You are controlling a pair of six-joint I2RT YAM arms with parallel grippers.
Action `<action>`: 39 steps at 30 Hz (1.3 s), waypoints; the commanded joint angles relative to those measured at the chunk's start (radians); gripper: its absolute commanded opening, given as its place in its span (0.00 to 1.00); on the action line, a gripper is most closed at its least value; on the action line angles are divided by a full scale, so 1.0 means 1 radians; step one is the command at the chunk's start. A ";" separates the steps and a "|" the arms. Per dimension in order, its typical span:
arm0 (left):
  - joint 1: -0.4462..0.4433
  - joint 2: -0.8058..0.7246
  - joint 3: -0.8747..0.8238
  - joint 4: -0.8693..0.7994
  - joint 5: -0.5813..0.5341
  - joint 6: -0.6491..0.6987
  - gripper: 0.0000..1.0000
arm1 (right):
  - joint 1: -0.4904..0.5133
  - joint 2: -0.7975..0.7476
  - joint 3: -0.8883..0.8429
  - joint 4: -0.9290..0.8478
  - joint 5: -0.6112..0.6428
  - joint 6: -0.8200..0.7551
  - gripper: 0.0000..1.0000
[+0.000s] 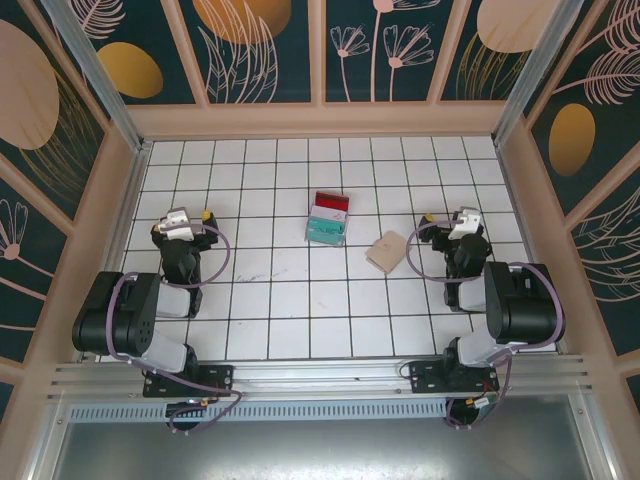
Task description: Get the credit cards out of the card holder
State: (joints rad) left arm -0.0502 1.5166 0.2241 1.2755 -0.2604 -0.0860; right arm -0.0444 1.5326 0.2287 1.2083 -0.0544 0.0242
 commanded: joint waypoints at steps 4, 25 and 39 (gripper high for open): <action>0.008 0.004 -0.005 0.034 0.018 0.011 0.99 | -0.006 0.007 0.011 0.027 -0.020 -0.008 0.99; 0.009 0.004 0.001 0.021 0.026 0.009 0.99 | -0.006 0.008 0.011 0.025 -0.019 -0.008 0.99; 0.009 -0.231 0.588 -1.091 -0.071 -0.327 0.99 | -0.022 -0.336 0.232 -0.626 0.177 0.268 0.99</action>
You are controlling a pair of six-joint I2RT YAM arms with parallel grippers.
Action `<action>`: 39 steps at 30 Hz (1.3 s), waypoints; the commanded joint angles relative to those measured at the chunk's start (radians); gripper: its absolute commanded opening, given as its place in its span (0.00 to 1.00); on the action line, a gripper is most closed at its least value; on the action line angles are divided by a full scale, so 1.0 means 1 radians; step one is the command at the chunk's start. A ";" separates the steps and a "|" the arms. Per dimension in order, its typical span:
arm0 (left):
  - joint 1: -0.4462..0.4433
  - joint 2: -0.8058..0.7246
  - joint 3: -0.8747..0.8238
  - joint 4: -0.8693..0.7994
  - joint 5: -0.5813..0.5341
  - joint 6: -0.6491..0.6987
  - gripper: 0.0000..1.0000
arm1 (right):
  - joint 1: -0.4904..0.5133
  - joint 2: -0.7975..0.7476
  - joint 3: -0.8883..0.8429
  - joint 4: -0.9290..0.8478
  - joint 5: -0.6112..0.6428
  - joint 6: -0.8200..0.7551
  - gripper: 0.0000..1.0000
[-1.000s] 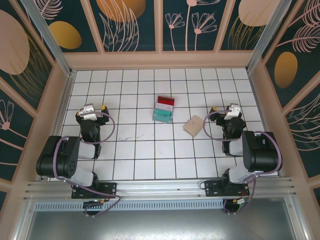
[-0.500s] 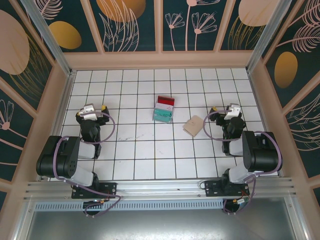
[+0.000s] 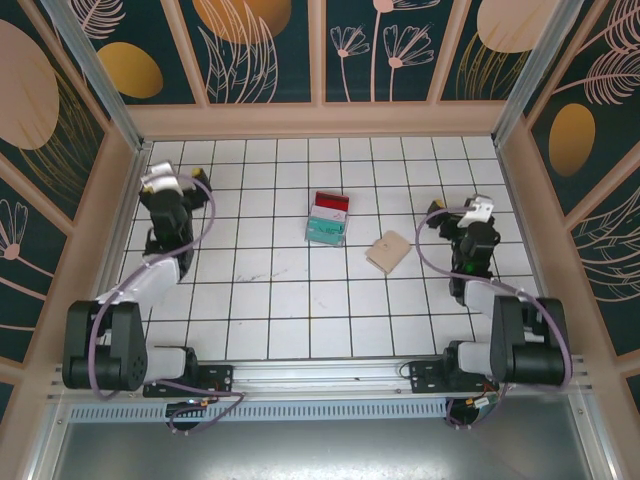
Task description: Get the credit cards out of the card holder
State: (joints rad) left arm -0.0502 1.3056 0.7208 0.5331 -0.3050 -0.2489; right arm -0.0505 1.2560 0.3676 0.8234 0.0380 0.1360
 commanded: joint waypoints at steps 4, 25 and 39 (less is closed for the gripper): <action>0.009 -0.009 0.190 -0.465 0.177 -0.240 0.95 | -0.068 -0.120 0.176 -0.448 -0.016 0.314 0.99; -0.613 0.242 0.463 -0.643 0.168 -0.342 0.81 | -0.003 -0.430 0.163 -0.839 -0.363 0.453 0.99; -0.956 0.761 0.886 -0.815 0.102 -0.171 0.51 | 0.006 -0.658 0.116 -1.037 -0.285 0.477 0.99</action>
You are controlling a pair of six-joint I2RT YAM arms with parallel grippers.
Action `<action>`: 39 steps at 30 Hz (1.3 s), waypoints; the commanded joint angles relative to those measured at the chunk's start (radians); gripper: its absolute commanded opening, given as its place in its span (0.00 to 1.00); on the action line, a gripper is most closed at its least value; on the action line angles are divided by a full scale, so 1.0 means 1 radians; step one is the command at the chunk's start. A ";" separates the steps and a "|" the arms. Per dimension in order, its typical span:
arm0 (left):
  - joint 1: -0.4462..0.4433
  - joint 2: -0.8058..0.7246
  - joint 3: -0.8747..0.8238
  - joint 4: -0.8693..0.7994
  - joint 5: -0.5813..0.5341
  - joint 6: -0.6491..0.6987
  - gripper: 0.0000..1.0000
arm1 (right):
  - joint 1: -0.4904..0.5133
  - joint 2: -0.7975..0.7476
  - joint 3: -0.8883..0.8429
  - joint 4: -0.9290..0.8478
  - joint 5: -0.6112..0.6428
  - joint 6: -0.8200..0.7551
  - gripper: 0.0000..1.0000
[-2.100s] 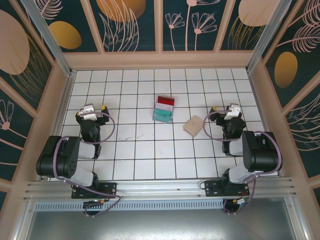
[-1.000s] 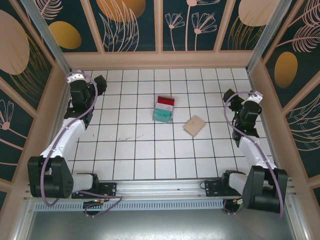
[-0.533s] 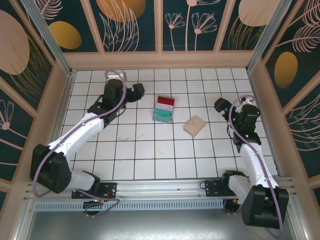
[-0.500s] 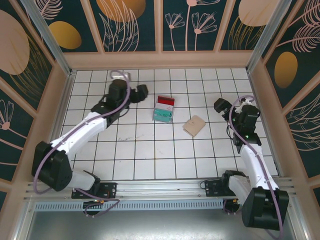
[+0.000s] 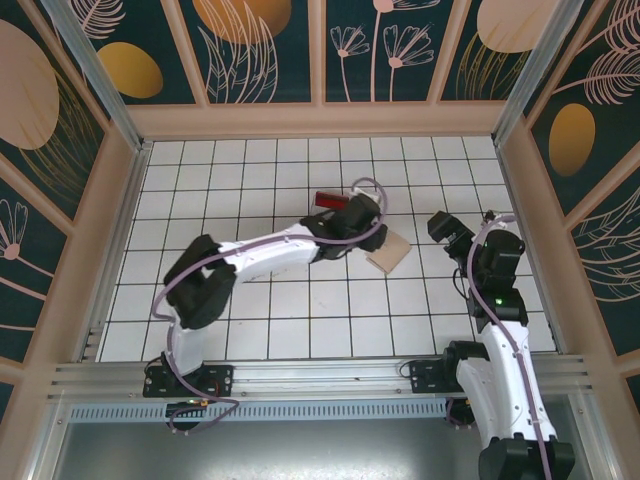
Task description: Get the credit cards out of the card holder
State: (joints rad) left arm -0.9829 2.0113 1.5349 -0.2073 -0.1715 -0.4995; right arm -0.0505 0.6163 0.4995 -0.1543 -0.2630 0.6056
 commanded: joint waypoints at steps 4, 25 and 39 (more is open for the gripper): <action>-0.046 0.167 0.189 -0.130 -0.056 0.120 0.48 | 0.006 -0.023 -0.013 -0.067 0.009 0.005 0.99; -0.048 0.451 0.468 -0.340 -0.187 0.184 0.49 | 0.006 -0.014 0.004 -0.067 0.027 -0.015 0.99; -0.046 0.295 0.206 -0.270 -0.197 0.122 0.20 | 0.016 0.035 -0.003 -0.008 -0.024 -0.008 0.99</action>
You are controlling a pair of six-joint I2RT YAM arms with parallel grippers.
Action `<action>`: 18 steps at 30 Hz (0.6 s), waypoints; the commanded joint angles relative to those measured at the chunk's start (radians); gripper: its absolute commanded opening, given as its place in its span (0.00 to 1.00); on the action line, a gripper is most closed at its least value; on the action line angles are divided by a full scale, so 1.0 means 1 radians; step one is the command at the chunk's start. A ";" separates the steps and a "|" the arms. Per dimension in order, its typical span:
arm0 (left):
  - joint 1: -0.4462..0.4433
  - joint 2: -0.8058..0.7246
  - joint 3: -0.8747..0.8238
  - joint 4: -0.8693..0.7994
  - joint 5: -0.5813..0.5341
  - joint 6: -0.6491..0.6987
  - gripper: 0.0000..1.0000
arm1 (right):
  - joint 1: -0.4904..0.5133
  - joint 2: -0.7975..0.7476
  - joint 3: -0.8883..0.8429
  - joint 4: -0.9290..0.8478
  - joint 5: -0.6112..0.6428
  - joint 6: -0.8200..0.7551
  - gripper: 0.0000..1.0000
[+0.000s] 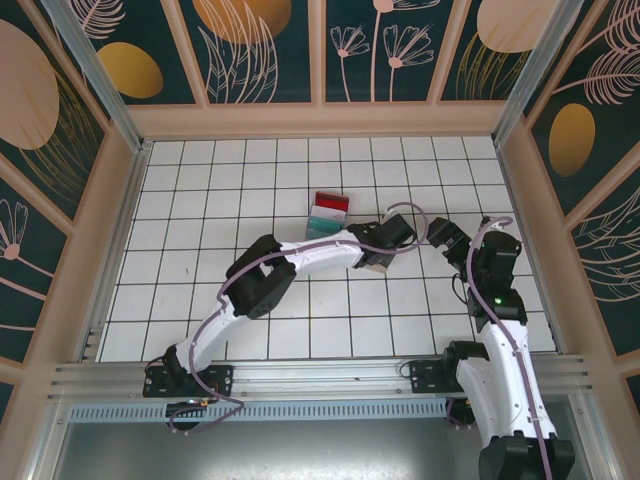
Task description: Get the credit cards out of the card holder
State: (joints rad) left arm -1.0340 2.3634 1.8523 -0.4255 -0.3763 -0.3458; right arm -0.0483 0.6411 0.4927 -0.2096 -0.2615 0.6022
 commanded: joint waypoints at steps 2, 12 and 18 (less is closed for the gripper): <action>0.006 -0.120 -0.209 -0.011 0.018 -0.049 0.21 | 0.021 0.022 0.000 0.059 -0.028 -0.002 0.99; 0.004 -0.420 -0.665 0.119 0.086 -0.183 0.23 | 0.139 0.121 0.013 0.129 0.010 0.004 0.99; 0.003 -0.535 -0.777 0.092 0.083 -0.257 0.33 | 0.259 0.188 0.040 0.153 0.060 0.004 0.99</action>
State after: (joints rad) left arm -1.0340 1.8641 1.1099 -0.2737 -0.3183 -0.5419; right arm 0.1730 0.8108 0.4957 -0.1078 -0.2348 0.6056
